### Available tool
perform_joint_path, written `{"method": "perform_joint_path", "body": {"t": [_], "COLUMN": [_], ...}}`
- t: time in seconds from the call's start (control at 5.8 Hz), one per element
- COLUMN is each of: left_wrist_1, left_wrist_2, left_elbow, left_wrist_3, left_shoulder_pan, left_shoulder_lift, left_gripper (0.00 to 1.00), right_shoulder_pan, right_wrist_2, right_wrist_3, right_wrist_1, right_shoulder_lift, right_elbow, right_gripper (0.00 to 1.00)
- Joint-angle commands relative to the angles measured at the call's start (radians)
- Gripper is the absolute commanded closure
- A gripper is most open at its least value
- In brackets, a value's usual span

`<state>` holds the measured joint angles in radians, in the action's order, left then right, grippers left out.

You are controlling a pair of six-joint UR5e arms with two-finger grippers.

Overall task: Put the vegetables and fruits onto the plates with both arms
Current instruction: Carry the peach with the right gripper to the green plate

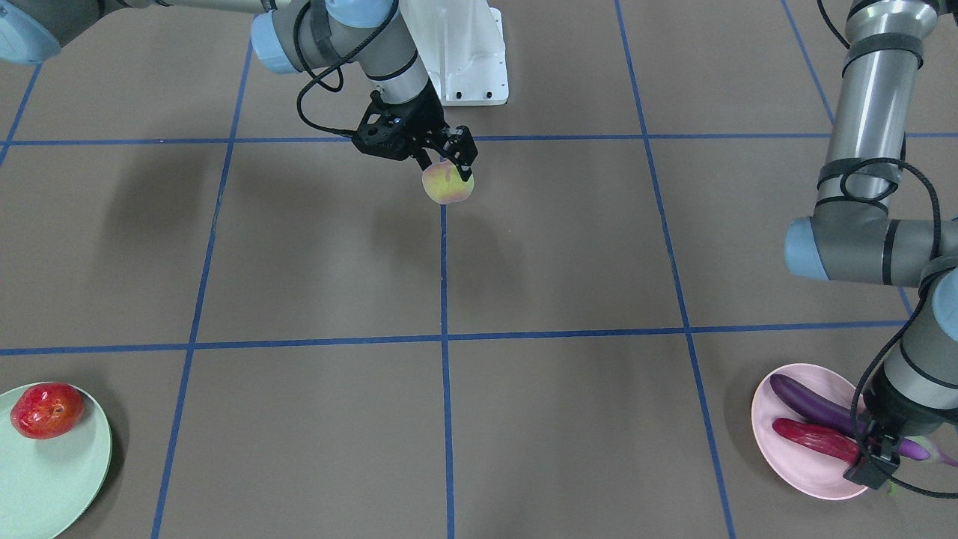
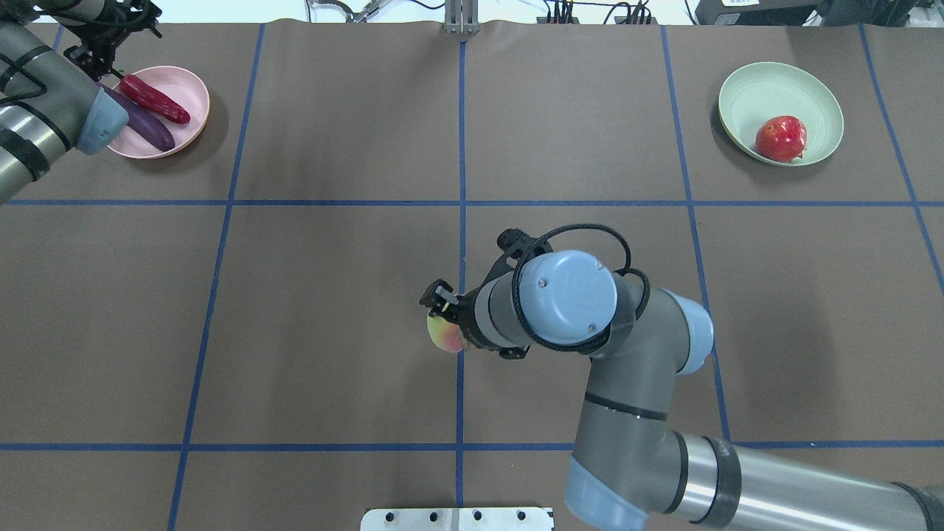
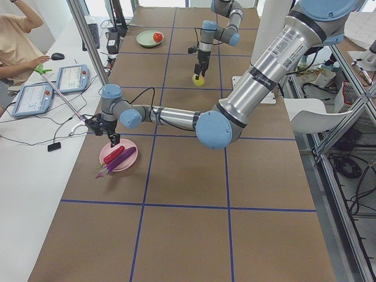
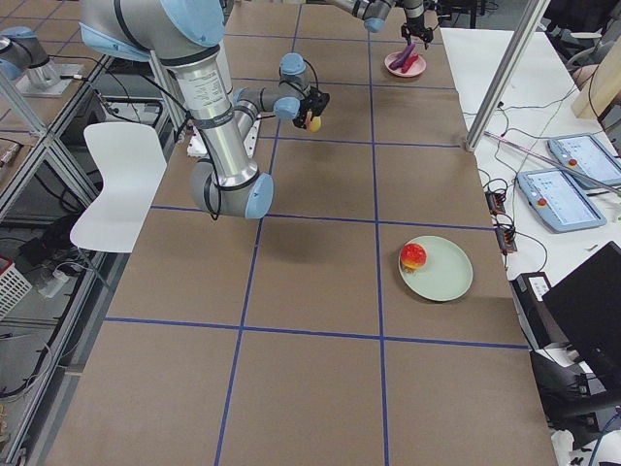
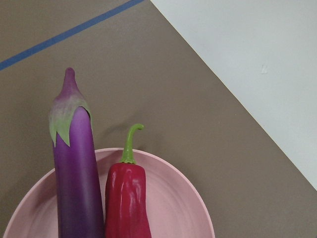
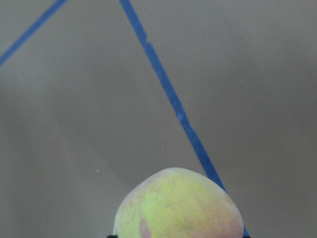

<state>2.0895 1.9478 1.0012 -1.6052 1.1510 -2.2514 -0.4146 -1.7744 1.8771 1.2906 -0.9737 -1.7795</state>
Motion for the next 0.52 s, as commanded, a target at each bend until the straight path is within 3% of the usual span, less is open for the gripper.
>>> {"method": "perform_joint_path", "body": {"t": [0.0, 0.34], "left_wrist_1": [-0.101, -0.183], "left_wrist_2": [0.047, 0.066], "left_elbow": [0.134, 0.366], "left_wrist_3": [-0.002, 0.014], "left_shoulder_pan": [-0.013, -0.034], "left_shoulder_lift": [0.018, 0.134], "left_gripper": [0.0, 0.0], "right_shoulder_pan": [-0.219, -0.456], "right_wrist_2": [-0.133, -0.252], "right_wrist_3": [-0.19, -0.539], "right_wrist_1": [0.076, 0.14], "right_shoulder_lift": [-0.017, -0.06], "right_elbow": [-0.001, 0.073], "right_gripper": [1.0, 1.0]}}
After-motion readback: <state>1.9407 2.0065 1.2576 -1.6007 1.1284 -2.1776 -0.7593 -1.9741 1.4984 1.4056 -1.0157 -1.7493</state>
